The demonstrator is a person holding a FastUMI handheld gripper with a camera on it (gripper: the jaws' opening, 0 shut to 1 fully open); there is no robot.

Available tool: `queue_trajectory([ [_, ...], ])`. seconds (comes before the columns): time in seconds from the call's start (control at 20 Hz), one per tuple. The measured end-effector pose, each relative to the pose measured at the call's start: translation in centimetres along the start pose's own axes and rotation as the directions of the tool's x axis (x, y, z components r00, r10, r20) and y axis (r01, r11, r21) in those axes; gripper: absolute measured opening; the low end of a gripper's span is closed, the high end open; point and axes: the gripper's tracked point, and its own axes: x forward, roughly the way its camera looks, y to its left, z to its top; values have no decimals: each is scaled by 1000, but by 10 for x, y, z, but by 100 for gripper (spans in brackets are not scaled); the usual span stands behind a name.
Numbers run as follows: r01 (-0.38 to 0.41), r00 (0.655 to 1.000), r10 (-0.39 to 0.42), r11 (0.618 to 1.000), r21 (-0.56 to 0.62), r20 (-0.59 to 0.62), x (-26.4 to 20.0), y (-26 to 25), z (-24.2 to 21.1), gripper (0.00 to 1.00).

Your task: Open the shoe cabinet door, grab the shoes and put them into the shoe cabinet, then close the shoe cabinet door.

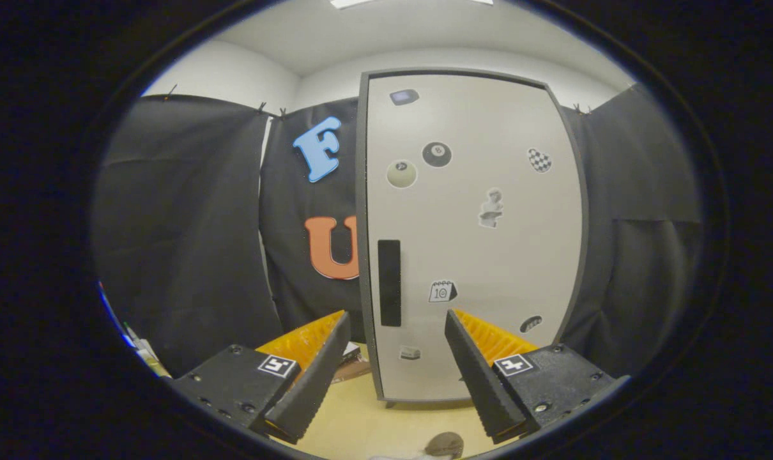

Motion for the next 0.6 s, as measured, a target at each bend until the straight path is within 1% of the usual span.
queue_trajectory([
  [0.2, 22, 1000, -22, 1000, -21, -1, 59, -5, 0, 97],
  [0.4, 29, 999, -30, 1000, -11, -22, 98, -6, -3, 97],
  [0.5, 33, 999, -33, 999, -5, -32, 111, -5, -5, 94],
  [0.55, 30, 999, -30, 1000, 0, -37, 114, -4, -5, 89],
  [0.6, 30, 999, -30, 1000, 6, -43, 117, -2, -6, 87],
])
